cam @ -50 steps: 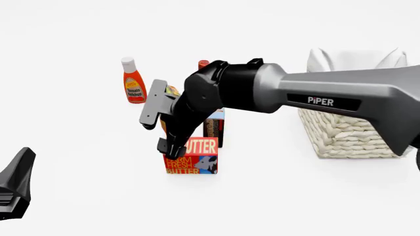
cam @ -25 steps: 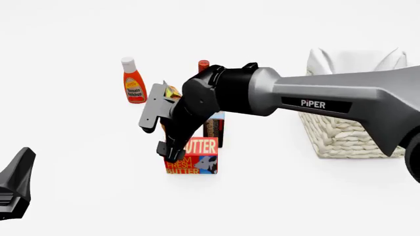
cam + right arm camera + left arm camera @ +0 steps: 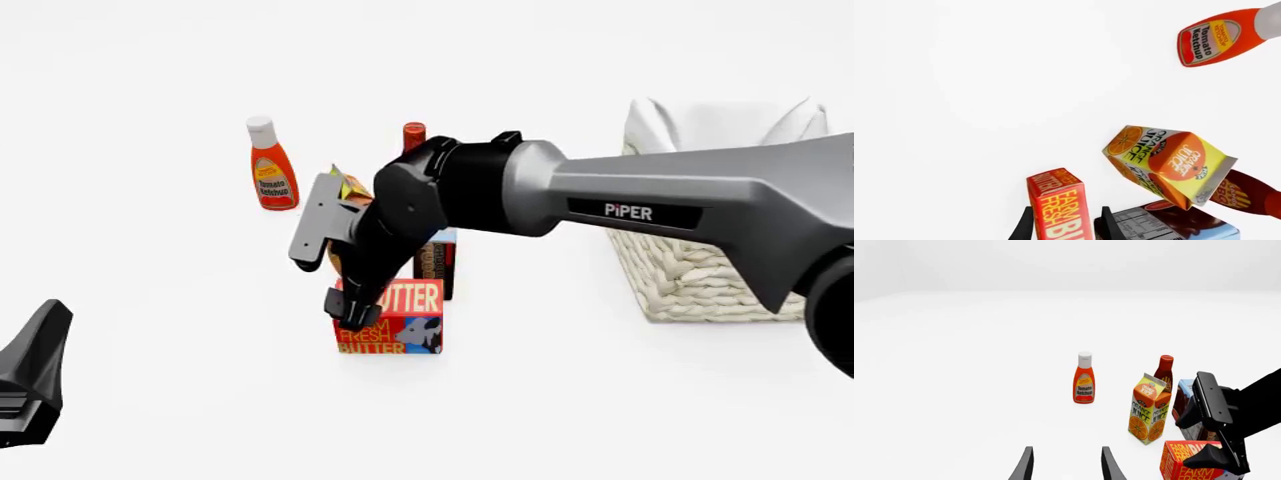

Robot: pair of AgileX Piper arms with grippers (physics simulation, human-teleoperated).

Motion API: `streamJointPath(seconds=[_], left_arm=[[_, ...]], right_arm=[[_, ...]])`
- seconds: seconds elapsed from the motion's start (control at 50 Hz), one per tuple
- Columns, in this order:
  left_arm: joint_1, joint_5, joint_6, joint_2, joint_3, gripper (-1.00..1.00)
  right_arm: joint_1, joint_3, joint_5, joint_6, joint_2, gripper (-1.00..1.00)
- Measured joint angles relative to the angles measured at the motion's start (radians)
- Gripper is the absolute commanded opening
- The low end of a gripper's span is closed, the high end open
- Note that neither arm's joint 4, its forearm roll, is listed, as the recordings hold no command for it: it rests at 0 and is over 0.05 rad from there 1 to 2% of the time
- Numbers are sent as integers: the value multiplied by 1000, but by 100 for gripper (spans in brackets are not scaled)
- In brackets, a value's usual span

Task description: Pick the butter and place it in the basket.

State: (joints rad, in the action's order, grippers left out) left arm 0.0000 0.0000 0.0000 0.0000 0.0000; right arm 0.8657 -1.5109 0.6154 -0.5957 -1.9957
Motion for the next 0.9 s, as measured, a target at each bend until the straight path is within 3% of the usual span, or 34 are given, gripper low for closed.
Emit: streamJointPath(seconds=[0.9], left_arm=[[0, 0, 0, 0, 0, 100]], right_arm=[[-10, 5, -5, 7, -27, 100]])
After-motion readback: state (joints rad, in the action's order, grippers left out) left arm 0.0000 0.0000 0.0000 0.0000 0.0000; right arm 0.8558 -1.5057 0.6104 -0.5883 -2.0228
